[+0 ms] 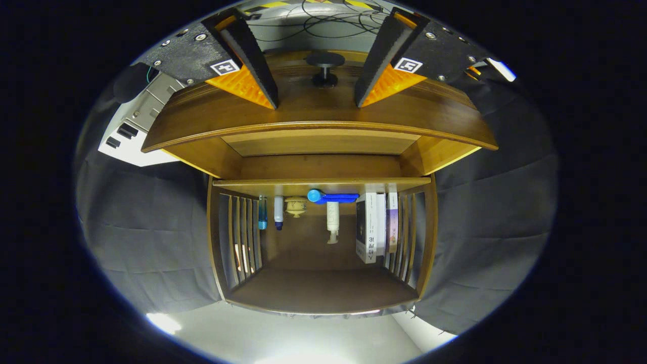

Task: Pull open the drawer, take out the items inside it, and place them on the countertop above the cabinet.

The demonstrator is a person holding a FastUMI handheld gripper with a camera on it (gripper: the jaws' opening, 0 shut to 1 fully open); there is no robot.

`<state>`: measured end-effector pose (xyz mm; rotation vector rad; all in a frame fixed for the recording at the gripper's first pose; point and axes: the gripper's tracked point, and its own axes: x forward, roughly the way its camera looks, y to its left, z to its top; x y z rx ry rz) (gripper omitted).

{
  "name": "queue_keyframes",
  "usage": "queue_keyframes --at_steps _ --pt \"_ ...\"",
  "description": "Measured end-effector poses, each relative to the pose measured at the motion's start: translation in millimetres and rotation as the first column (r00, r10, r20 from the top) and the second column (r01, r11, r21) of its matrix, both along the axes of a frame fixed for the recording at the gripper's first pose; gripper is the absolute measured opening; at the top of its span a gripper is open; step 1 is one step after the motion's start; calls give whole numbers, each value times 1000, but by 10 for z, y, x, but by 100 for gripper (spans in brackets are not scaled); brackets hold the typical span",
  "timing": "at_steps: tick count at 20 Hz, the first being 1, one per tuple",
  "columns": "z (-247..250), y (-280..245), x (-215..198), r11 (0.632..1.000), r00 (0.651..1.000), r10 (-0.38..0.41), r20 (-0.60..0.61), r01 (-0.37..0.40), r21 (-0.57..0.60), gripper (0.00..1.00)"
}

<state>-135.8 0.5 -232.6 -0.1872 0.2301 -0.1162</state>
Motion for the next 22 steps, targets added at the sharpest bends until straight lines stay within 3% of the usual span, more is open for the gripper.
queue_keyframes --at_steps 11,22 --pt "-7 -66 397 996 1000 22 -9 -21 84 95" --pt "17 -71 1244 998 1000 3 8 -3 59 95"
